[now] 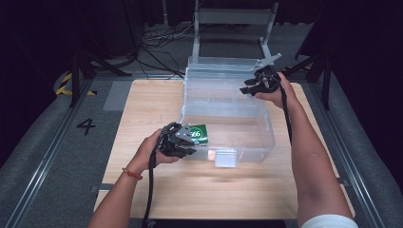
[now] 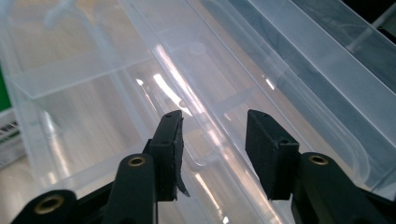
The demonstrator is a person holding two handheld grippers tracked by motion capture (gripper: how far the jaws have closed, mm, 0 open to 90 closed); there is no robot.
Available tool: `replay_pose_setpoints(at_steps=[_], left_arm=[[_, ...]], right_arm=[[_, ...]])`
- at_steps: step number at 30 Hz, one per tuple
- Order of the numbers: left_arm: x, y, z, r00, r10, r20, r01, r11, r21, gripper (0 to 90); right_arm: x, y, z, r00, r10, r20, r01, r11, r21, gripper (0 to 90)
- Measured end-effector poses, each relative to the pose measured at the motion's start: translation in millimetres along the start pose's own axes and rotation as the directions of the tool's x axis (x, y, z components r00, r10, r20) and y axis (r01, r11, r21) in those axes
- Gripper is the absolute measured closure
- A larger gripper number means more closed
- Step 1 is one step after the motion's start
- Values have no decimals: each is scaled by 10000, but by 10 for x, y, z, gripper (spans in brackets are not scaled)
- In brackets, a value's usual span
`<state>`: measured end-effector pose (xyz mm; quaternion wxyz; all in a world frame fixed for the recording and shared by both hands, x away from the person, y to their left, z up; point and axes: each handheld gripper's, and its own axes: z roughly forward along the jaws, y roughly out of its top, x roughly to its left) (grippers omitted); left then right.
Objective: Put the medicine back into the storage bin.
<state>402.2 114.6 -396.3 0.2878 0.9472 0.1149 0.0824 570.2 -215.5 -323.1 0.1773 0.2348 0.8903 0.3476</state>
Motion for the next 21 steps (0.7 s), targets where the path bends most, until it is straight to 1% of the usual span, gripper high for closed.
replay_pose_setpoints(at_steps=[1, 3, 5, 6, 7, 9, 10, 11, 12, 13, 14, 18, 19, 21], left_arm=[[-2, -3, -6, 10000, -30, -16, 30, 10000, 32, 737], [2, -13, -2, 10000, -73, 44, 73, 9999, -133, 736], [1, -15, -5, 9999, -119, 28, 120, 9999, -110, 736], [1, -15, -5, 9999, -119, 28, 120, 9999, -110, 736], [7, -17, -1, 9999, -96, 73, 97, 9997, -203, 736], [8, -20, 6, 9997, -178, 158, 183, 9994, -296, 739], [10, -14, 19, 9994, -222, 266, 232, 9990, -382, 748], [-5, -5, 31, 9993, -306, 211, 313, 9989, -357, 756], [-16, 8, 46, 9994, -290, 173, 297, 9987, -403, 763], [-20, 18, 48, 9995, -258, 157, 263, 9992, -293, 768], [-23, 23, 54, 9996, -255, 134, 259, 9992, -301, 770], [-11, 21, 66, 9991, -353, 244, 364, 9983, -459, 777], [-10, 20, 69, 9986, -422, 329, 437, 9980, -458, 781], [-4, 27, 72, 9984, -428, 365, 442, 9982, -399, 781]], right_arm=[[1, 1, 16, 10000, -88, 25, 87, 9999, 63, 601], [-13, 2, 28, 9998, -132, 168, 130, 9999, 107, 667], [-40, 7, 34, 10000, -32, -65, 33, 9997, 260, 682], [-40, 7, 34, 10000, -32, -65, 33, 9997, 260, 682], [-41, 18, 41, 9999, -104, -62, 106, 9993, 366, 690], [-4, 58, 61, 9990, -446, 52, 442, 9971, 614, 713], [9, 75, 71, 9980, -624, 93, 616, 9956, 704, 723], [16, 91, 78, 9974, -724, 50, 718, 9943, 786, 732], [7, 100, 77, 9970, -768, -32, 768, 9934, 856, 742], [-4, 103, 77, 9966, -811, -119, 818, 9930, 855, 750], [-9, 103, 77, 9961, -857, -204, 872, 9926, 843, 758], [11, 103, 77, 9948, -1014, -117, 1021, 9909, 883, 778], [16, 107, 76, 9940, -1087, -154, 1096, 9899, 898, 785], [22, 116, 75, 9925, -1213, -155, 1222, 9879, 956, 793]])
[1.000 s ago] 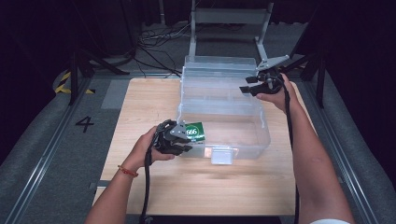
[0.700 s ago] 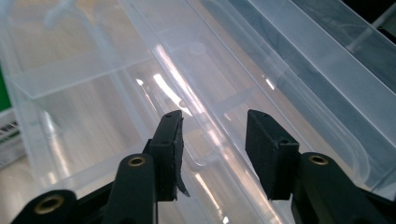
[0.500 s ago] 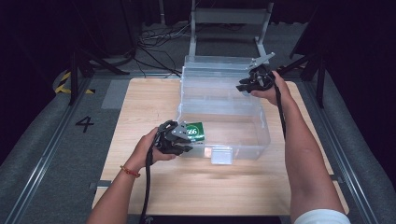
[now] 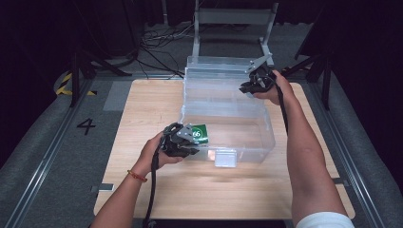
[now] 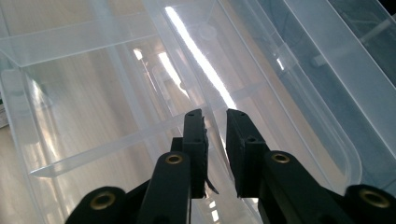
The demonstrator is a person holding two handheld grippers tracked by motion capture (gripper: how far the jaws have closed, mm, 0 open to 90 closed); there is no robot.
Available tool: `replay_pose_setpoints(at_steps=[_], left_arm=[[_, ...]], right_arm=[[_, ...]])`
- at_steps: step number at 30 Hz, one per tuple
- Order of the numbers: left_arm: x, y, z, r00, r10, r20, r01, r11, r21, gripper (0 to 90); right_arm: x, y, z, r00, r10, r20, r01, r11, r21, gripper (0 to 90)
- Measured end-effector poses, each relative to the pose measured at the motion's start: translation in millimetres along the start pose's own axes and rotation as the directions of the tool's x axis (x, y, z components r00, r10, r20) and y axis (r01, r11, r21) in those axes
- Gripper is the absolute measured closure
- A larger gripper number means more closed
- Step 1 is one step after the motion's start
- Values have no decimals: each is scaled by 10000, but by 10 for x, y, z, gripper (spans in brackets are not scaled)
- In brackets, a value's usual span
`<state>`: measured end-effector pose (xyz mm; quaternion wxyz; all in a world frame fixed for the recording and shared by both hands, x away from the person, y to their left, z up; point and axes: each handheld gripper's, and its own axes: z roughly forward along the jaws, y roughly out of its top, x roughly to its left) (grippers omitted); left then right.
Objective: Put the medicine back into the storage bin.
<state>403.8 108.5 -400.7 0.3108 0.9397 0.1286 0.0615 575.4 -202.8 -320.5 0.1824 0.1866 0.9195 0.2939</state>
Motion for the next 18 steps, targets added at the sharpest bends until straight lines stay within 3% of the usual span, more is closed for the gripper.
replay_pose_setpoints(at_steps=[5, 10, 11, 14, 18], left_arm=[[-2, -1, 2, 10000, -91, 2, 91, 10000, 32, 780], [3, -14, -2, 10000, 65, 75, -65, 10000, 57, 781], [1, -22, 13, 10000, -37, 88, 38, 9999, -142, 780], [4, -24, 20, 9998, -119, 127, 121, 9998, -153, 778], [16, -28, 17, 9997, -93, 225, 97, 9998, -159, 776]], right_arm=[[3, 23, -10, 9998, -197, -35, 198, 9996, 198, 812], [0, 29, -23, 9995, -257, -206, 263, 9993, 272, 815], [-1, 31, -24, 9994, -280, -223, 286, 9992, 287, 816], [-2, 40, -25, 9990, -359, -262, 368, 9987, 343, 817], [-8, 27, -34, 9994, -226, -259, 232, 9994, 243, 816]])
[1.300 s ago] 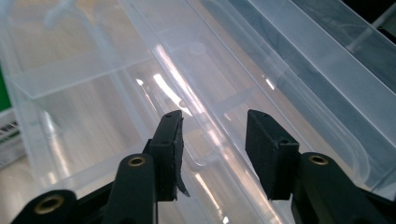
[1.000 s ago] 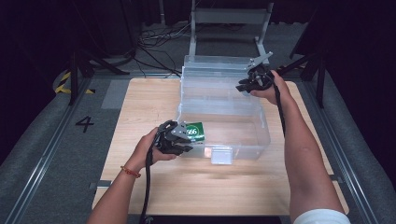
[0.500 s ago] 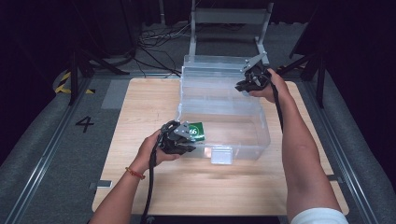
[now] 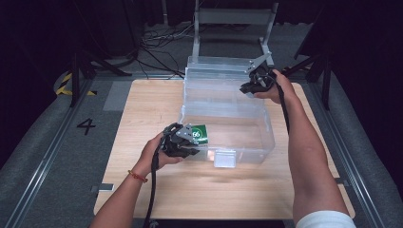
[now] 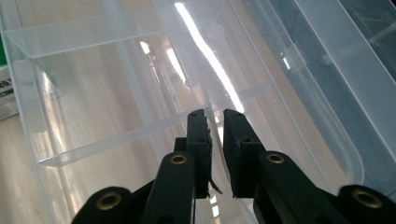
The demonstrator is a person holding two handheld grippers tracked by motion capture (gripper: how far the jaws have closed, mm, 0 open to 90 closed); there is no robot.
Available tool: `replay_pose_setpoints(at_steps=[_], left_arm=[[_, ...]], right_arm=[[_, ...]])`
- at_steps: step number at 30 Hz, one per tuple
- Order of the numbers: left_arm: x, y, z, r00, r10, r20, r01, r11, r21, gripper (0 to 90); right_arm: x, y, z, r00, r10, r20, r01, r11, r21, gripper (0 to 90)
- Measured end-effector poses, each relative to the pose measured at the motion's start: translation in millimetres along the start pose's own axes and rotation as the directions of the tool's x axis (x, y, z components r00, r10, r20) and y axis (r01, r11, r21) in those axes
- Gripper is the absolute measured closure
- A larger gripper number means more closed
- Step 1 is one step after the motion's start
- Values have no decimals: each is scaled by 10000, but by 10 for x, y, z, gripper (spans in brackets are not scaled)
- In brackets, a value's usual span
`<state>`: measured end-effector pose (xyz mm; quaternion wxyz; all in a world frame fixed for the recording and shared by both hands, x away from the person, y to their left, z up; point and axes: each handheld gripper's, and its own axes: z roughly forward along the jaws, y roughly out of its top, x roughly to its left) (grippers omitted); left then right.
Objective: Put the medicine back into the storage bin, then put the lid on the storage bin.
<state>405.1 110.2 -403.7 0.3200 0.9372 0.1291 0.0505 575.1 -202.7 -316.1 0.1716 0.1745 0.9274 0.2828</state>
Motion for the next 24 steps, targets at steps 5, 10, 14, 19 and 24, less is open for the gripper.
replay_pose_setpoints(at_steps=[5, 10, 14, 19, 24], left_arm=[[7, -11, 17, 9998, -160, 71, 161, 9998, -144, 773], [2, -10, 15, 9997, -252, 72, 253, 9996, -86, 770], [0, -11, 15, 9995, -306, 81, 307, 9995, -88, 769], [-1, -13, 25, 9993, -358, 108, 360, 9992, -185, 766], [-30, -6, 35, 9992, -407, -46, 406, 9990, -196, 756]], right_arm=[[19, 48, -5, 9995, -317, 9, 316, 9986, 414, 826], [18, 90, -4, 9990, -450, -45, 452, 9962, 740, 831], [33, 132, -1, 9975, -711, -26, 710, 9921, 1039, 836], [72, 164, -22, 9951, -983, 68, 967, 9876, 1233, 846], [119, 163, -71, 9921, -1250, 61, 1235, 9860, 1122, 860]])
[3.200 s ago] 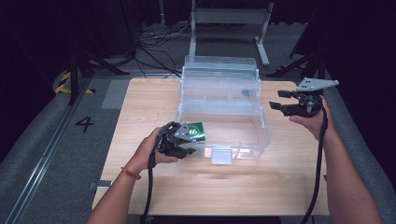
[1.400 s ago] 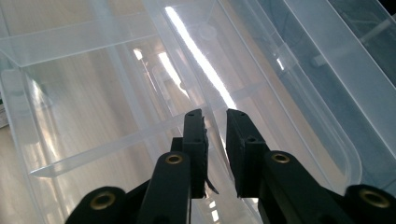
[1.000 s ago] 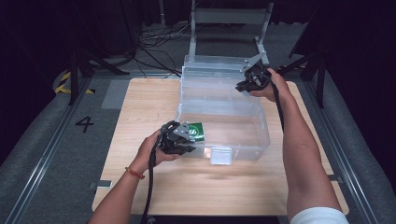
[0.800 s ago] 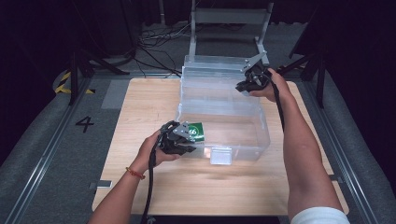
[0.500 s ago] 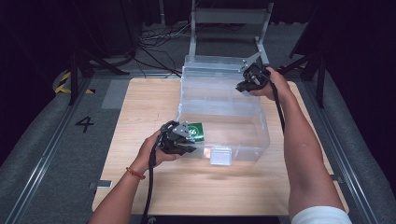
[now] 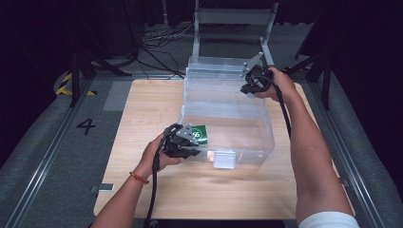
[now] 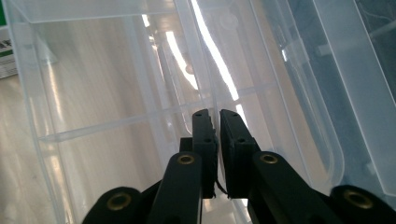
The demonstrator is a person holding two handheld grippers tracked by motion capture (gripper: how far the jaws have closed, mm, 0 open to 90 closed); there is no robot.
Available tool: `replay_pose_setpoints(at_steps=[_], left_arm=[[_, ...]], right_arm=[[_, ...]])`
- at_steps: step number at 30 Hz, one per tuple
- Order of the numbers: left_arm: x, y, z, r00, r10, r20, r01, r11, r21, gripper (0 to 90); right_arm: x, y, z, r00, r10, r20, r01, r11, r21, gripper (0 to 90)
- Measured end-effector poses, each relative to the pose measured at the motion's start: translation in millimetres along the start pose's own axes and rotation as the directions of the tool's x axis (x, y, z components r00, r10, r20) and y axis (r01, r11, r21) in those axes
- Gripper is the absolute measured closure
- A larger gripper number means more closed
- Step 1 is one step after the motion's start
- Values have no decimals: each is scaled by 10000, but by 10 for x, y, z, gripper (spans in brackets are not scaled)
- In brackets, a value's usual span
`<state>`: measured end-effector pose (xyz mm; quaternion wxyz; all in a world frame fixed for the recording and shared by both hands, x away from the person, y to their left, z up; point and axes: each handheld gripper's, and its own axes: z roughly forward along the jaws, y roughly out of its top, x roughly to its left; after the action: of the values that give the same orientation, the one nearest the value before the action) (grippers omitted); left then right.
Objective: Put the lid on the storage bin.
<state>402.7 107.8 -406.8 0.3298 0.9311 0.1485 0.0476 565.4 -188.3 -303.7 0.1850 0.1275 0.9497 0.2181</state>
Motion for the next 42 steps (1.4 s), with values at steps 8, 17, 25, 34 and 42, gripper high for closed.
replay_pose_setpoints(at_steps=[8, 17, 25, 34, 42], left_arm=[[-30, 13, 8, 9998, 153, -140, -152, 9998, 103, 743], [-36, 9, 16, 9999, 17, -124, -17, 10000, 14, 739], [-81, 12, 37, 9996, 34, -263, -33, 10000, 16, 731], [-89, 16, 37, 9994, 79, -341, -76, 9999, 85, 730], [-87, 26, 37, 9993, 83, -352, -79, 9999, 116, 728]], right_arm=[[67, -2, -69, 9998, -185, 26, 185, 9998, 44, 874], [138, 31, -160, 9985, -543, 60, 542, 9985, 118, 886], [241, 70, -276, 9957, -910, 150, 908, 9958, 126, 892], [390, 111, -412, 9918, -1264, 185, 1260, 9919, 181, 895], [503, 84, -475, 9901, -1372, 291, 1374, 9905, -50, 895]])
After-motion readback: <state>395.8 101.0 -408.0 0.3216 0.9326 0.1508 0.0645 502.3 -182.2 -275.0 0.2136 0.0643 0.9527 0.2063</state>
